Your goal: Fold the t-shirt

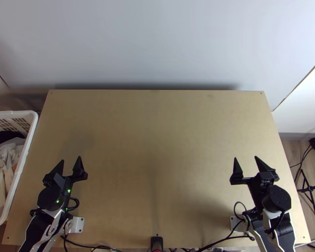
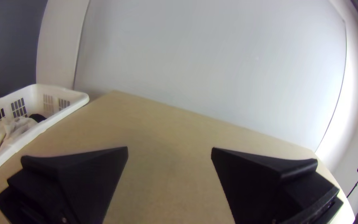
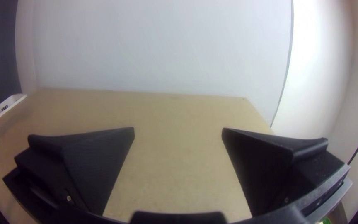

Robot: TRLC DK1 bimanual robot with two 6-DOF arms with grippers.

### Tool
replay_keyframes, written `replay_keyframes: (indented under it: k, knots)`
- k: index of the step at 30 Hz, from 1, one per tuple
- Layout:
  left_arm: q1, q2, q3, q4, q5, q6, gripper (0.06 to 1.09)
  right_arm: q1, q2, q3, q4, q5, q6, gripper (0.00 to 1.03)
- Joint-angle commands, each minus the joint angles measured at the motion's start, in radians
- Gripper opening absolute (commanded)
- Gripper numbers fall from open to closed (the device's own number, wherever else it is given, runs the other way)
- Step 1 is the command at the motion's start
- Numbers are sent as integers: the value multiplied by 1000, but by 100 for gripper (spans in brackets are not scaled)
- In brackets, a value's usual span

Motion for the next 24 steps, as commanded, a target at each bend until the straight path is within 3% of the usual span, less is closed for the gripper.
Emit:
replay_keyframes:
  k: [1,21,24]
  knots:
    - [0,0,0,0,1,0,104,0,0,0,0,2,-1,98]
    - [0,0,0,0,1,0,104,0,0,0,0,2,0,98]
    - [-24,0,0,0,42,-21,104,0,0,0,0,2,0,98]
